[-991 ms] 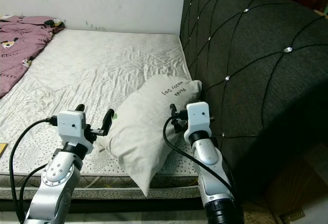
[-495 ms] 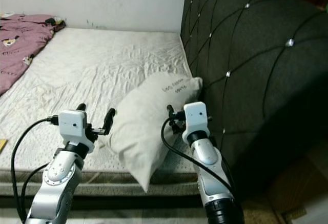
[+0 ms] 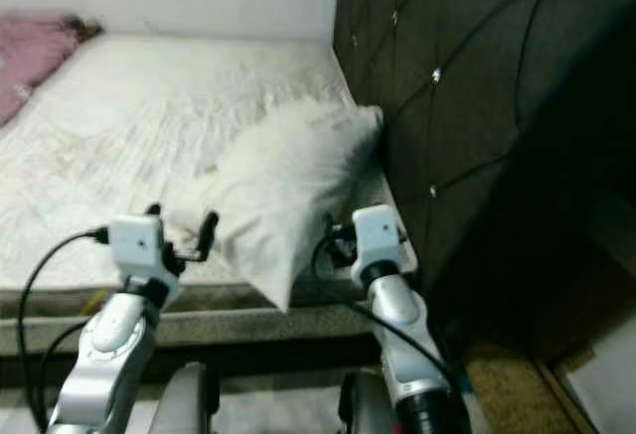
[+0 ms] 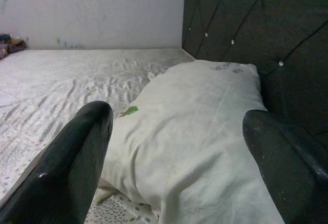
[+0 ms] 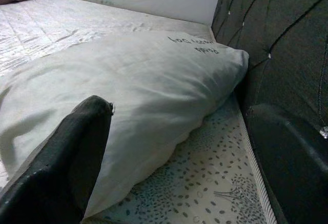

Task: Clean up the room

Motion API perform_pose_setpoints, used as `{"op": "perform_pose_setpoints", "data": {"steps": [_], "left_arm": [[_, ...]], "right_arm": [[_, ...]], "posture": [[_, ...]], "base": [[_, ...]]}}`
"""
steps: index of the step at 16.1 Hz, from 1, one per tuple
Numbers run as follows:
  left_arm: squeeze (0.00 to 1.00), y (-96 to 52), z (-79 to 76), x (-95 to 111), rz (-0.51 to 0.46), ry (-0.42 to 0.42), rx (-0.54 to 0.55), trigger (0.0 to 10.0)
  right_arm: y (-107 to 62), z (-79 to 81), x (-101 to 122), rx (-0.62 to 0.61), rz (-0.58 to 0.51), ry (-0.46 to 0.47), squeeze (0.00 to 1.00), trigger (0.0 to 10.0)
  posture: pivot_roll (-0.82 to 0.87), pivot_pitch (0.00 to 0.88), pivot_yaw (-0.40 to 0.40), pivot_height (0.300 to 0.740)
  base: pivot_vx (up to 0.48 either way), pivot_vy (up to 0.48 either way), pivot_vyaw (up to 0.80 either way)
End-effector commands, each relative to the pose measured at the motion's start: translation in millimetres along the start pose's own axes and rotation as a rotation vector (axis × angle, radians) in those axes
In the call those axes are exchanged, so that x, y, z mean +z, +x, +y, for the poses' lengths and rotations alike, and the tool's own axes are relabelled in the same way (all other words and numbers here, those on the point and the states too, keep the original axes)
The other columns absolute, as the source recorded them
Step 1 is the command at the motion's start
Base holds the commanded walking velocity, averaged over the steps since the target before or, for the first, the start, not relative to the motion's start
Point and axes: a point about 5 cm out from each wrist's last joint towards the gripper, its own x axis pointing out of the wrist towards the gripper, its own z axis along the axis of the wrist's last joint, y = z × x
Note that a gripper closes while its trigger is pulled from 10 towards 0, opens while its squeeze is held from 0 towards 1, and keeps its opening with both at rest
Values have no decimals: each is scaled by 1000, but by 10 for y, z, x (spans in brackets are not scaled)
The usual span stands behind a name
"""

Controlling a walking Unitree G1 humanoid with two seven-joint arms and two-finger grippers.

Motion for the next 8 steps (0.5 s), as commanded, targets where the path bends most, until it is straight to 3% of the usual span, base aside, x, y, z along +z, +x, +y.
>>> {"op": "perform_pose_setpoints", "data": {"steps": [1, 4, 8], "left_arm": [[0, 31, -18, 57, -25, -11, -13, 10000], [0, 39, -25, 66, -31, -12, -23, 10000], [0, 40, -33, 63, -29, -9, -30, 10000]], "right_arm": [[37, -27, 78, -2, -25, -4, 0, 10000], [47, -14, 90, 9, -32, -13, 0, 10000], [64, 5, 120, 12, -32, -80, 0, 10000]], "posture": [[4, 0, -33, 595], [0, 0, -31, 595], [0, 0, -31, 595]], "base": [[240, 0, 0], [299, 0, 0], [480, 0, 0]]}}
